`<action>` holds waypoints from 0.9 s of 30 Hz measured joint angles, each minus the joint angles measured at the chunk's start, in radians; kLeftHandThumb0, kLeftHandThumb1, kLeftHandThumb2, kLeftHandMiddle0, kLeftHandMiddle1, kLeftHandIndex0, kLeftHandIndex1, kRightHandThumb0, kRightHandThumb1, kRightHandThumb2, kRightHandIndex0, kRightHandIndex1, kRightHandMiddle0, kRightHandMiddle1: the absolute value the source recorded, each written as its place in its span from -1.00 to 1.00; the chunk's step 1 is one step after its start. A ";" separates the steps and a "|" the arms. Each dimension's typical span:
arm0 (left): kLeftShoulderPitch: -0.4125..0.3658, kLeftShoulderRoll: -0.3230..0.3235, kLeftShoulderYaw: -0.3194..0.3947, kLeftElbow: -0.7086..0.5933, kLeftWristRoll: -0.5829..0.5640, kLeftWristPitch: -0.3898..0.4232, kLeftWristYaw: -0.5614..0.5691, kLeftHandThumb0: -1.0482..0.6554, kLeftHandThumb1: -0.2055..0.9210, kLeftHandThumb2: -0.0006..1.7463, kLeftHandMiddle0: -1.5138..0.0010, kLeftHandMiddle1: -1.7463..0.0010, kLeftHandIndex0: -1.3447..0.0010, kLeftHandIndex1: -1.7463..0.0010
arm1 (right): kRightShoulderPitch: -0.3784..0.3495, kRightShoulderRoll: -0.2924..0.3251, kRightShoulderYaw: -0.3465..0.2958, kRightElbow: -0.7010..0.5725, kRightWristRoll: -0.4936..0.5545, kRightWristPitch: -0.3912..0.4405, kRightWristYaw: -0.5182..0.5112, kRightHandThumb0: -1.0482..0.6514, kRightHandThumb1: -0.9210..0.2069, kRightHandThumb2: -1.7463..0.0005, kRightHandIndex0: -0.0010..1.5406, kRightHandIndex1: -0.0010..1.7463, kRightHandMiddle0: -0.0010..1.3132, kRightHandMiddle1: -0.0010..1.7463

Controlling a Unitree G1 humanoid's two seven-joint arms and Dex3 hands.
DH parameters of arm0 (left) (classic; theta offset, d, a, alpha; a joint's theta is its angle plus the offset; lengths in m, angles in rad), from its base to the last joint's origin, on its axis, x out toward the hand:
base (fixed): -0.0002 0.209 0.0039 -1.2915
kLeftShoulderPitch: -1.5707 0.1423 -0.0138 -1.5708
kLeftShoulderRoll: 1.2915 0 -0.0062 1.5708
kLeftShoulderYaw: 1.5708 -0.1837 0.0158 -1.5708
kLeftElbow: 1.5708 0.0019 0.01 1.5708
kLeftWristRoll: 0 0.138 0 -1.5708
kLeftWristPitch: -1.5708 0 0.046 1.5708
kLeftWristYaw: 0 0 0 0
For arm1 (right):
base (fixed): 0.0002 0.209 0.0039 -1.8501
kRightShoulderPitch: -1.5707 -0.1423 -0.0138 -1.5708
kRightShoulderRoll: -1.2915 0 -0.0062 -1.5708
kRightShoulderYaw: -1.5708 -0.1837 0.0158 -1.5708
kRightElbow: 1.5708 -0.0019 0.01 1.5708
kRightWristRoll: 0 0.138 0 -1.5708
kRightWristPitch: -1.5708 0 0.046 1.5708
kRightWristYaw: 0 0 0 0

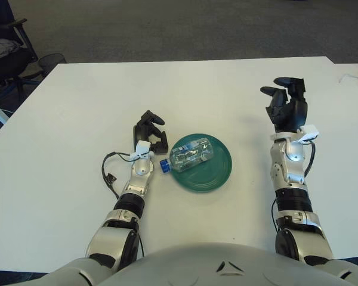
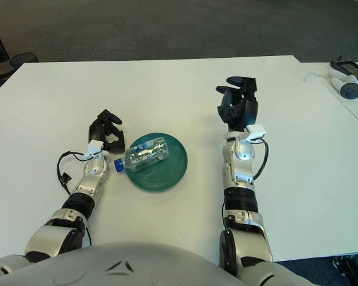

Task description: Put the bottle into the plate.

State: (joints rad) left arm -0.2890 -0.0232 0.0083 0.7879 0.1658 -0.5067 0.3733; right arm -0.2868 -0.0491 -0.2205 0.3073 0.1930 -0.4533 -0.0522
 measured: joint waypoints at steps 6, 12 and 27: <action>0.004 0.000 0.001 -0.003 0.000 0.002 -0.001 0.23 -0.75 1.00 -0.17 -1.00 -0.03 -0.98 | 0.000 0.027 -0.017 0.024 -0.001 -0.001 -0.023 -0.21 -0.68 0.12 -0.59 0.85 -0.54 1.00; 0.010 0.000 0.001 -0.012 0.000 0.003 -0.002 0.23 -0.76 1.00 -0.17 -1.00 -0.05 -0.97 | 0.019 0.074 -0.019 0.047 -0.008 0.000 -0.049 -0.23 -0.53 -0.01 -0.60 0.90 -0.46 1.00; 0.026 -0.001 -0.004 -0.040 0.001 0.015 -0.003 0.23 -0.76 1.00 -0.17 -1.00 -0.05 -0.97 | 0.145 0.054 0.039 -0.036 -0.065 0.209 -0.029 0.19 -0.41 -0.12 -0.55 0.91 -0.51 1.00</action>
State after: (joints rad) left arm -0.2633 -0.0244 0.0043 0.7474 0.1666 -0.4917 0.3698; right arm -0.1414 0.0051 -0.1810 0.2716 0.1285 -0.2442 -0.0810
